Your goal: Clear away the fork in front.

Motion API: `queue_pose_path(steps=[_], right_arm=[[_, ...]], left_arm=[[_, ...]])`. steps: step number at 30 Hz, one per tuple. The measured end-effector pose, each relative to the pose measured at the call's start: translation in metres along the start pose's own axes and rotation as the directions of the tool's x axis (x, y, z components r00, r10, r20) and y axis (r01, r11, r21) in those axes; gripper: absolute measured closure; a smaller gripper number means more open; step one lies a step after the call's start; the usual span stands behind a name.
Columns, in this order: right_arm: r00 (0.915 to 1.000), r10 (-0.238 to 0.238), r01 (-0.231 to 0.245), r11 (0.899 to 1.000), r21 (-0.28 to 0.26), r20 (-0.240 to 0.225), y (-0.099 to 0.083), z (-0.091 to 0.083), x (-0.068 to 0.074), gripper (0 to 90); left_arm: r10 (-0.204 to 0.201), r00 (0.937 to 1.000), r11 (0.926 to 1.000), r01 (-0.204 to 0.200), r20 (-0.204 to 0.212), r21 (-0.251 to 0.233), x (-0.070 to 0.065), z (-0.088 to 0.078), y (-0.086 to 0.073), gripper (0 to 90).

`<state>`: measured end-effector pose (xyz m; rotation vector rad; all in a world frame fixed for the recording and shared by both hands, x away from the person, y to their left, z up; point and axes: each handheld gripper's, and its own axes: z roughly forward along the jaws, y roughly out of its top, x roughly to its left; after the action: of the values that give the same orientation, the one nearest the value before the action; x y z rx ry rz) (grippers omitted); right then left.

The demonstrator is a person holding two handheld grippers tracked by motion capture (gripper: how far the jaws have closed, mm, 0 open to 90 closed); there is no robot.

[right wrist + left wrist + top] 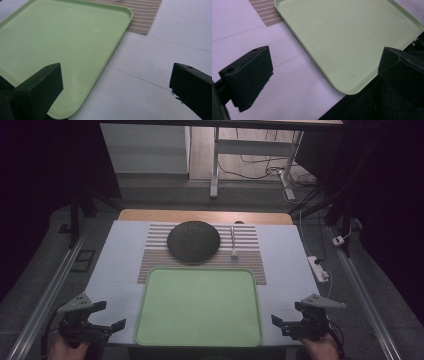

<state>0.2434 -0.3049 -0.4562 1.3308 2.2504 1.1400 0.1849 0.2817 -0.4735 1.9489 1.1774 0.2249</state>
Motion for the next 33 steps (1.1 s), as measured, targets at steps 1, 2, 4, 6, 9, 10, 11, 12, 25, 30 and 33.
queue_pose_path(steps=[1,2,4,6,9,10,11,12,25,30,33], right_arm=[[0.9997,-0.023,0.023,1.000,0.014,-0.001,0.0004,0.0015,0.0019,0.0],[0.9996,-0.029,0.029,0.999,0.022,-0.004,0.0006,0.0024,0.0027,0.0],[0.9994,-0.033,0.033,0.999,0.042,-0.012,0.0012,0.0044,0.0029,0.0],[0.9991,-0.031,0.033,0.998,0.053,-0.027,0.0016,0.0055,0.0023,0.0],[0.9984,-0.037,0.039,0.998,0.041,-0.043,0.0016,0.0044,0.0025,0.0],[0.9979,-0.045,0.046,0.998,0.036,-0.047,0.0015,0.0039,0.0027,0.0],[0.9979,-0.045,0.046,0.998,0.036,-0.047,0.0015,0.0039,0.0027,0.0],[0.9982,-0.042,0.044,0.998,0.039,-0.044,0.0016,0.0041,0.0029,0.0],[0.9977,-0.041,0.042,0.999,0.022,-0.055,0.0015,0.0024,0.0024,0.0],[0.9972,-0.061,0.061,0.998,0.011,-0.043,0.0024,0.0019,0.0040,0.0],[0.9955,-0.089,0.089,0.996,0.006,-0.034,0.0049,0.0021,0.0055,0.0]], left_arm=[[-0.002,1.0000,1.0000,0.001,0.002,0.001,0.0004,0.0001,0.0000,0.0],[-0.005,1.0000,1.0000,0.005,0.006,0.001,0.0009,0.0001,0.0000,0.0],[-0.008,0.9999,1.0000,0.008,0.009,-0.005,0.0014,-0.0004,-0.0002,0.1],[-0.001,1.0000,1.0000,0.001,0.010,0.001,0.0009,0.0001,0.0001,0.2],[0.020,0.9998,0.9996,-0.020,0.002,0.018,-0.0014,0.0018,0.0008,0.5],[0.026,0.9997,0.9994,-0.026,-0.004,0.024,-0.0022,0.0023,0.0011,0.3],[0.030,0.9995,0.9991,-0.030,-0.005,0.029,-0.0027,0.0027,0.0013,0.3],[0.033,0.9995,0.9990,-0.033,-0.005,0.031,-0.0030,0.0030,0.0014,0.3],[0.014,0.9999,0.9997,-0.014,0.004,0.017,-0.0009,0.0016,0.0007,0.5],[0.015,0.9999,0.9996,-0.015,0.006,0.024,-0.0009,0.0022,0.0008,1.2],[0.010,0.9999,0.9995,-0.010,0.001,0.030,-0.0009,0.0029,0.0009,1.2]])
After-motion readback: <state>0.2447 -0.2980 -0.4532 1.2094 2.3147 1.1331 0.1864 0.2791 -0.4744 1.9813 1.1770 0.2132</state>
